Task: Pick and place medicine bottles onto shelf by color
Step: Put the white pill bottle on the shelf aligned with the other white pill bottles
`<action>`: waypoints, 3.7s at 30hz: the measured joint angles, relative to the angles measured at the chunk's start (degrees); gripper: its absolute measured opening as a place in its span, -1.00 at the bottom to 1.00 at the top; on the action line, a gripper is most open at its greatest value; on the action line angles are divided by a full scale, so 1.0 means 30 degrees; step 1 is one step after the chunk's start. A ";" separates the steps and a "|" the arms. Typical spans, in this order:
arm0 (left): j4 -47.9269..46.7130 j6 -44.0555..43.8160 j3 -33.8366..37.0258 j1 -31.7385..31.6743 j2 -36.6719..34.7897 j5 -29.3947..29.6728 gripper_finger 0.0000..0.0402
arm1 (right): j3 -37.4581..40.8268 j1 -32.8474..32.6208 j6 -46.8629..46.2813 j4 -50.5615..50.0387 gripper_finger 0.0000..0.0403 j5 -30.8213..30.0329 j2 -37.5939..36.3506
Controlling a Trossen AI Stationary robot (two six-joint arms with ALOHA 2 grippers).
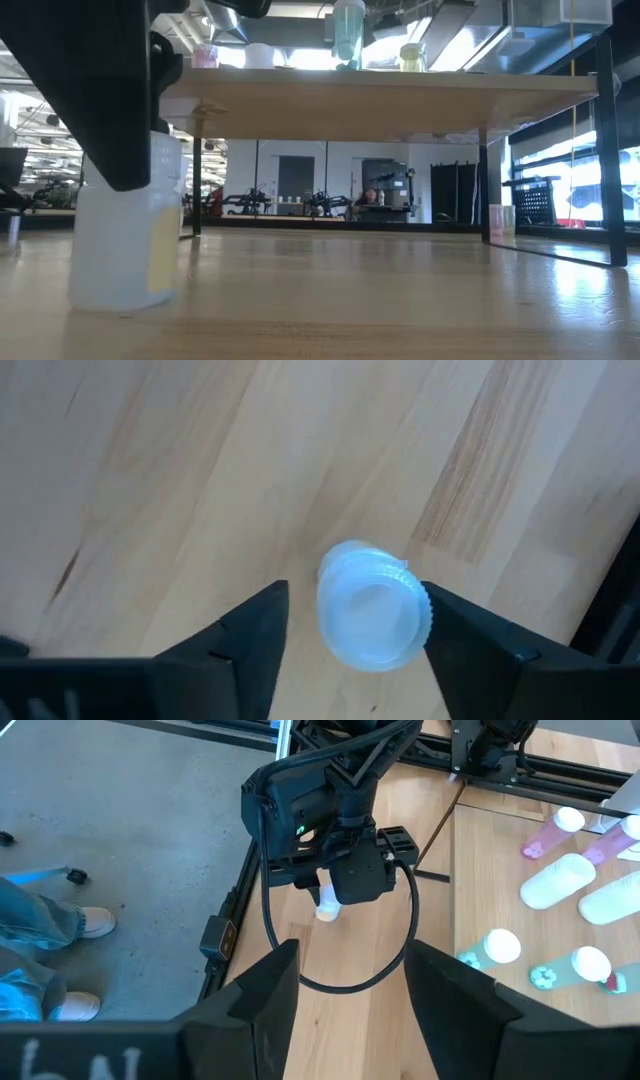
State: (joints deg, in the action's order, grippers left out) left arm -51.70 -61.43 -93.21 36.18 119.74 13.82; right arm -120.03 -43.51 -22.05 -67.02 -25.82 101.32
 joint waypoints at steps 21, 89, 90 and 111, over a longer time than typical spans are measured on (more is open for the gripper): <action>-0.0843 -0.0887 -0.0967 0.0520 -0.0182 -0.0806 -0.40 | 0.0007 -0.0007 0.0002 0.0000 -0.09 0.0000 0.0000; -1.2738 0.0651 -0.8591 -0.4767 -0.2433 0.1099 -0.39 | 0.0015 -0.0007 0.0001 0.0029 -0.09 0.0000 0.0000; -1.2756 0.0644 -0.8547 -0.4837 -0.2433 0.1125 -0.39 | 0.0015 -0.0007 -0.0005 0.0025 -0.09 0.0007 0.0000; -1.2033 0.0504 -0.8546 -0.5238 -0.2440 0.0926 -0.39 | 0.0015 -0.0007 -0.0006 0.0025 -0.09 0.0000 0.0000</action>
State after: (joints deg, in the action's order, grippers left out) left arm -87.80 -59.92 -118.85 20.47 112.42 16.60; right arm -119.98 -43.53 -22.06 -66.95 -25.82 101.32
